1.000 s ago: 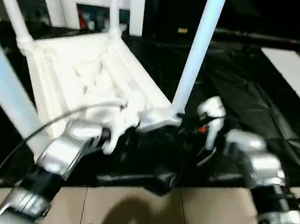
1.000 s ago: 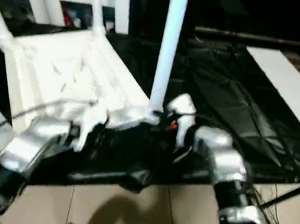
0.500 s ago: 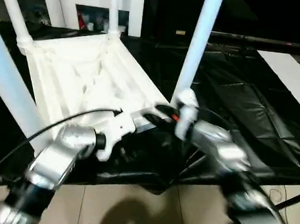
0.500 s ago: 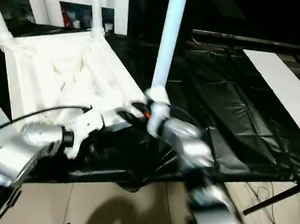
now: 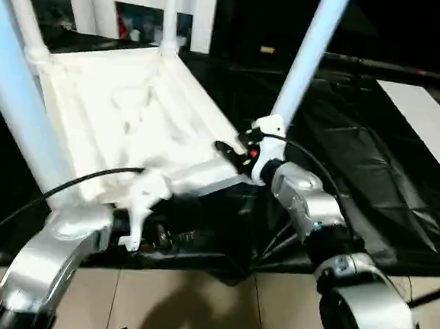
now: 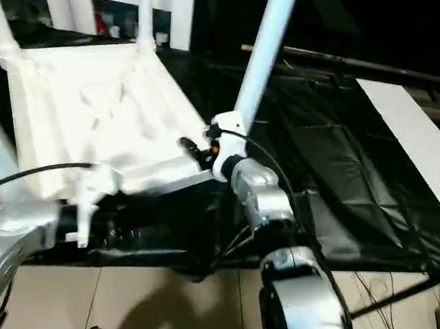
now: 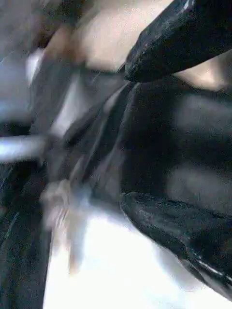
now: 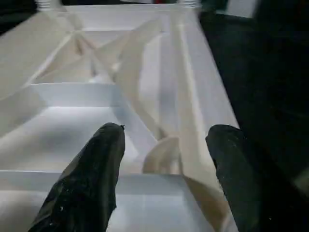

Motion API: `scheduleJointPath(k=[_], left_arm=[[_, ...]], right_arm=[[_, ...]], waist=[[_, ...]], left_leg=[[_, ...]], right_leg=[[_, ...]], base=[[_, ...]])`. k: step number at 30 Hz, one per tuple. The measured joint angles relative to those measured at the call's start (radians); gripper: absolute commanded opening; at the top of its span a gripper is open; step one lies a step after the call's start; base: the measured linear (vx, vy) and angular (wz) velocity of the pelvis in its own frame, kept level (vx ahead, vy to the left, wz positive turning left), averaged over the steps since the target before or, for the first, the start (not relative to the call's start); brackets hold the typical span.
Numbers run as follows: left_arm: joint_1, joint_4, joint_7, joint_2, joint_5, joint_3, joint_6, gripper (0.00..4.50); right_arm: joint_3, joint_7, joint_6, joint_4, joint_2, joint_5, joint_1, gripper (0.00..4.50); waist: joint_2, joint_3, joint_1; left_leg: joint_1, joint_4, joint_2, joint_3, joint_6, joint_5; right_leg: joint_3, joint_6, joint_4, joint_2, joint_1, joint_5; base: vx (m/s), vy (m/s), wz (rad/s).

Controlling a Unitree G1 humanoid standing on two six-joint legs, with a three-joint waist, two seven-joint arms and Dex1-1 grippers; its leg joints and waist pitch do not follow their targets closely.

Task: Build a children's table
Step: Rotate leg to tighten

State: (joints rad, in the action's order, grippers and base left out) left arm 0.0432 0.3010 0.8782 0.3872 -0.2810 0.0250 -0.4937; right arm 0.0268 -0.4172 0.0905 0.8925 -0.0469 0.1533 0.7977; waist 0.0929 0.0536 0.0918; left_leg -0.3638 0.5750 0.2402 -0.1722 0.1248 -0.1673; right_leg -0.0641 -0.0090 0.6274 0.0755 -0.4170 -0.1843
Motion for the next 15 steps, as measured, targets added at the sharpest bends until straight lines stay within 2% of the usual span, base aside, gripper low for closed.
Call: scheduleJointPath(k=[6, 11, 15], left_arm=[[-0.130, 0.095, -0.007, -0.020, -0.089, 0.058, -0.008, 4.46], [-0.232, 0.119, 0.099, 0.080, -0.176, 0.104, -0.028, 4.46], [-0.247, 0.123, 0.169, 0.138, -0.223, 0.129, -0.068, 4.46]], right_arm=[[-0.007, 0.018, -0.040, 0.042, -0.007, -0.009, 0.008, 3.01], [-0.021, 0.052, -0.063, 0.136, -0.038, -0.022, 0.054, 3.01], [-0.040, 0.083, -0.082, 0.183, -0.059, -0.032, 0.078, 3.01]], waist=[[-0.001, 0.001, 0.000], [-0.001, 0.000, 0.005], [0.000, 0.000, -0.002]], left_leg=[[-0.001, 0.001, 0.000, 0.000, 0.000, 0.000], [-0.003, 0.002, 0.001, 0.001, 0.000, 0.000], [-0.004, 0.006, 0.001, 0.001, 0.000, 0.000]], right_leg=[[0.001, 0.000, 0.003, 0.000, 0.000, 0.000], [0.001, 0.004, 0.004, -0.001, 0.001, -0.002], [0.003, 0.005, 0.004, -0.001, 0.003, -0.002]], base=[[0.000, 0.000, 0.00], [0.000, 0.000, 0.00], [0.000, 0.000, 0.00]])
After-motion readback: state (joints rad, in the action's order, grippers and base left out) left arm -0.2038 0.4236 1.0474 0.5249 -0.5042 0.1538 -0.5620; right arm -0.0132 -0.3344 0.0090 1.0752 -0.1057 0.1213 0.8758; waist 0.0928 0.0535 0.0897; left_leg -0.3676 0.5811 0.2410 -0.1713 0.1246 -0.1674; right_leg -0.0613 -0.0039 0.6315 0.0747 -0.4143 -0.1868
